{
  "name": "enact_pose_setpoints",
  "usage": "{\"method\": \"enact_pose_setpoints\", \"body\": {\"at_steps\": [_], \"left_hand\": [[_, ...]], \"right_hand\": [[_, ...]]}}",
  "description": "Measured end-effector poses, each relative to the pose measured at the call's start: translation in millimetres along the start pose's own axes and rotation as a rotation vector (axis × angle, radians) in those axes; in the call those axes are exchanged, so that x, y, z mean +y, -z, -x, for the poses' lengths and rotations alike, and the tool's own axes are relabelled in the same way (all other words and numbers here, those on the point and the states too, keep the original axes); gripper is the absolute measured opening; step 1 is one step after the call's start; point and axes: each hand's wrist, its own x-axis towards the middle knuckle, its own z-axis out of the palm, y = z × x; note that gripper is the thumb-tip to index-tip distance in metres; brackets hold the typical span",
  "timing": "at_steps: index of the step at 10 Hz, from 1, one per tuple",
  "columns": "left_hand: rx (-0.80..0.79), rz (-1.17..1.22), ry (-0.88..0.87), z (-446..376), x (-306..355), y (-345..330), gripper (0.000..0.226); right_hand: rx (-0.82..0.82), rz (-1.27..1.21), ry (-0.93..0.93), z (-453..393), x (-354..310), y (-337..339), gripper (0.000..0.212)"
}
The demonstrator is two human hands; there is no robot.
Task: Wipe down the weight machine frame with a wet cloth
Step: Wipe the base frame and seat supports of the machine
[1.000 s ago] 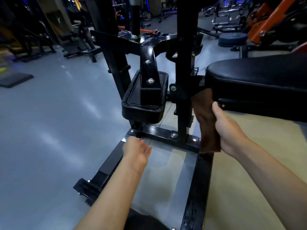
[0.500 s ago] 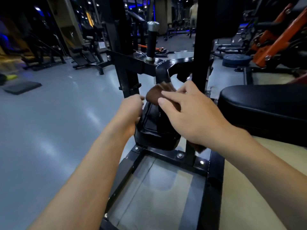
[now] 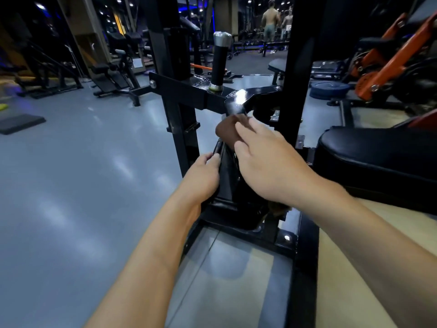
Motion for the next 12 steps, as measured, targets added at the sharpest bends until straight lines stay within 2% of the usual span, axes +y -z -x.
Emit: {"method": "enact_pose_setpoints", "body": {"at_steps": [1, 2, 3, 4, 6, 7, 8, 9, 10, 11, 12], "left_hand": [[0.0, -0.006, -0.022, -1.0, -1.8, -0.1, 0.027], [-0.009, 0.027, -0.007, -1.9, -4.0, -0.1, 0.031], [-0.02, 0.048, 0.006, 1.5, -3.2, 0.7, 0.022], [-0.002, 0.034, -0.005, 2.3, -1.0, 0.6, 0.025], [0.011, 0.014, -0.017, 0.3, -1.7, -1.5, 0.032], [0.023, 0.014, -0.005, 0.0, -1.1, -2.1, 0.026], [0.012, 0.037, 0.016, 2.5, -1.4, -1.2, 0.031], [0.011, 0.031, 0.027, 5.1, 0.7, -0.8, 0.029], [0.015, 0.03, 0.033, 4.4, 0.2, 0.2, 0.031], [0.008, 0.049, 0.035, 4.9, -1.0, -0.5, 0.018], [0.021, 0.067, 0.022, 2.5, -4.3, -0.9, 0.02]], "right_hand": [[-0.03, 0.073, -0.035, 14.0, 5.6, 2.2, 0.05], [-0.028, 0.068, -0.079, -28.9, 0.6, -0.4, 0.047], [-0.054, 0.035, -0.06, -89.2, 7.9, -12.7, 0.043], [-0.047, -0.025, -0.126, -120.0, 17.9, -14.9, 0.042], [-0.058, 0.018, -0.047, -26.2, 7.9, -3.3, 0.044], [-0.085, 0.083, -0.052, -40.4, 3.1, -1.4, 0.041], [-0.107, 0.032, -0.112, -99.7, 2.7, -7.7, 0.042], [-0.101, 0.003, -0.2, -142.2, 16.5, -15.6, 0.052], [-0.076, 0.006, -0.171, -133.2, 13.8, -20.5, 0.051], [-0.069, 0.002, -0.051, -87.7, 18.3, -21.1, 0.049], [-0.106, -0.065, -0.034, -49.1, 18.7, -18.9, 0.053]]}}
